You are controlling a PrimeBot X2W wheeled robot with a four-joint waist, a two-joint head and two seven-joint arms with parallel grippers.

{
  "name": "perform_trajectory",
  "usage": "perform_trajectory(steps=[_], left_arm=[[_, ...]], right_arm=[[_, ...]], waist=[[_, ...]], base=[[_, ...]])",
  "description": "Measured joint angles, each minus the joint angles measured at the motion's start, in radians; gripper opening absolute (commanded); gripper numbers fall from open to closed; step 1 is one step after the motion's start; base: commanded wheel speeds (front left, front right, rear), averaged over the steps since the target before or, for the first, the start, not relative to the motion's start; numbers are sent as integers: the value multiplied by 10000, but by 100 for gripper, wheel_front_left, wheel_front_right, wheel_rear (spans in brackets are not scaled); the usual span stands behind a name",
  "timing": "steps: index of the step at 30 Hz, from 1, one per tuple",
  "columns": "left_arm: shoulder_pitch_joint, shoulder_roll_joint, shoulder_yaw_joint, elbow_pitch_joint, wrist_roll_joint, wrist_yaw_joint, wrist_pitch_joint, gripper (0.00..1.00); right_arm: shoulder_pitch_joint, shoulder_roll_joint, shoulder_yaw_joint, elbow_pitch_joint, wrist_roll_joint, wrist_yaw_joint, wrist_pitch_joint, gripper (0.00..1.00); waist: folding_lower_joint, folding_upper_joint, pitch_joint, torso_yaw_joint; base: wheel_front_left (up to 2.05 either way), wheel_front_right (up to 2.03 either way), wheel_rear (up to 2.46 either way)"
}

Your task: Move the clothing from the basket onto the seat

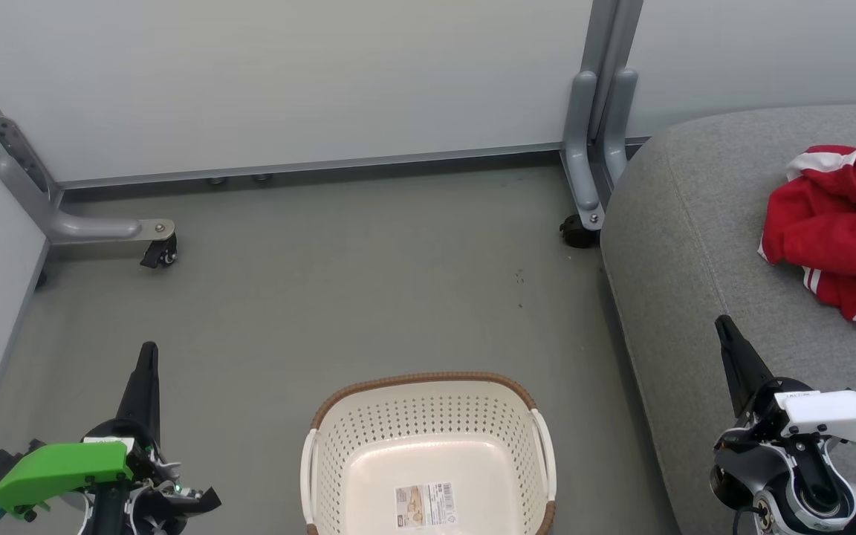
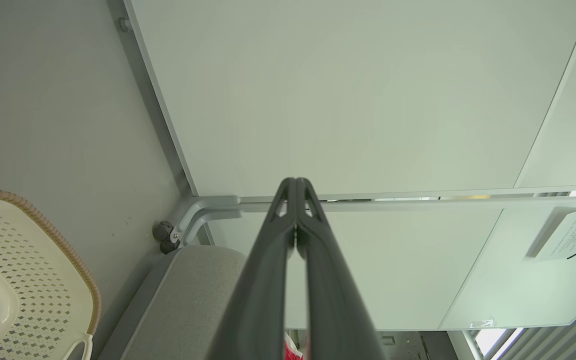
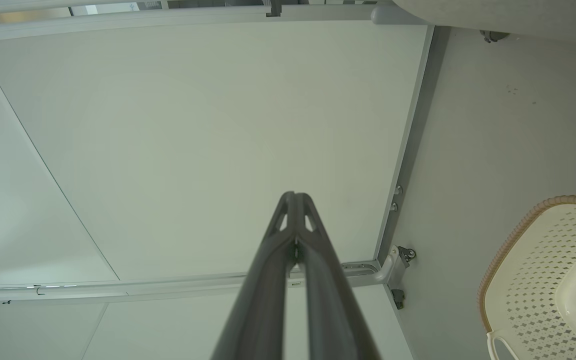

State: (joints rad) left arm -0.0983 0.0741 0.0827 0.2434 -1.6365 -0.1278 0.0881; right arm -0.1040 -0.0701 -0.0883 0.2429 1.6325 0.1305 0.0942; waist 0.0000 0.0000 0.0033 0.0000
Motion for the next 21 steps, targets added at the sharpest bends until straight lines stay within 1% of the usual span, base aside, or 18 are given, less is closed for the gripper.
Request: perform_trajectory(steps=[21], left_arm=[[-12, -44, 77, 2, 8, -10, 71, 0]], right_arm=[[-8, 40, -56, 4, -13, 0, 27, 0]], waist=[[0, 0, -1, 0]], base=[[0, 0, 0]])
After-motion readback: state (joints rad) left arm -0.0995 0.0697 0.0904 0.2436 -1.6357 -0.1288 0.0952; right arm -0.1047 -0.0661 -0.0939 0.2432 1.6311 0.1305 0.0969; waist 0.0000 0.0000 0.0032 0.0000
